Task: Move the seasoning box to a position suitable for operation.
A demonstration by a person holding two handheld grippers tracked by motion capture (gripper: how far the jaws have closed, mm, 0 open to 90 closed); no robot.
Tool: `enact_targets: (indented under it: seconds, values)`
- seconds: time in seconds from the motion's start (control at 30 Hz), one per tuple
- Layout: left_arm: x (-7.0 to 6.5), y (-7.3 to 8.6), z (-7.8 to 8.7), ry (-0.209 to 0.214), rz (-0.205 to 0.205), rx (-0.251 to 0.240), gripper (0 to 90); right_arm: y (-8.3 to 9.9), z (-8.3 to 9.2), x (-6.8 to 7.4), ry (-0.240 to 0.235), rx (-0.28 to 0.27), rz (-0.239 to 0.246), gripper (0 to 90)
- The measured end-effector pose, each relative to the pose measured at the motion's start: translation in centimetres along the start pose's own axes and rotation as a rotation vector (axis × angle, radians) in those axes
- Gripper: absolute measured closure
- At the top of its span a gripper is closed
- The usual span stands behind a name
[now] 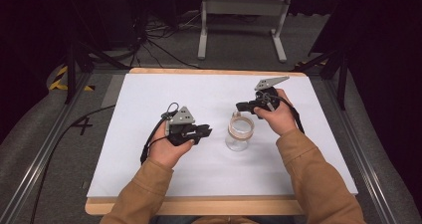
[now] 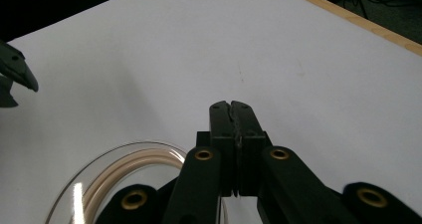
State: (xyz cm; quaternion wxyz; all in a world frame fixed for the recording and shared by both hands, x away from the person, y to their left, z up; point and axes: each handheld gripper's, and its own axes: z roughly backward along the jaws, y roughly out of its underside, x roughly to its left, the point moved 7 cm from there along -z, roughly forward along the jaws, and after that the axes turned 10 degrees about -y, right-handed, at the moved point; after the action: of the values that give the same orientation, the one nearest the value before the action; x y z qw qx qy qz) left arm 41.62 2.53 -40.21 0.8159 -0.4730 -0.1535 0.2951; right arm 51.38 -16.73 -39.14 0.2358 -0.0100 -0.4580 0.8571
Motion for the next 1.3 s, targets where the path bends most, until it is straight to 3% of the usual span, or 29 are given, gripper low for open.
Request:
enact_targets:
  seconds: [0.4, 0.53, 1.1, 1.2, 1.3]
  values:
    - [-2.2, -0.6, -3.1, 0.067, -0.051, 0.009, 79.4, 0.0, -0.2, 0.0, 0.000, 0.001, -0.009, 90.0]
    - [-3.4, -1.0, -4.9, 0.107, -0.078, 0.020, 80.2, 0.1, -0.2, -0.1, 0.002, -0.004, -0.013, 90.0]
    - [-3.9, -1.4, -6.0, 0.119, -0.073, 0.043, 81.7, 0.2, 0.2, 0.1, 0.030, -0.002, -0.011, 90.0]
    - [-3.8, -1.5, -6.0, 0.120, -0.075, 0.036, 81.7, 0.1, 2.5, 1.4, 0.047, -0.083, 0.022, 90.0]
    - [-3.8, -1.7, -5.8, 0.119, -0.073, 0.032, 81.6, 1.4, 5.2, 3.5, 0.045, -0.135, 0.047, 90.0]
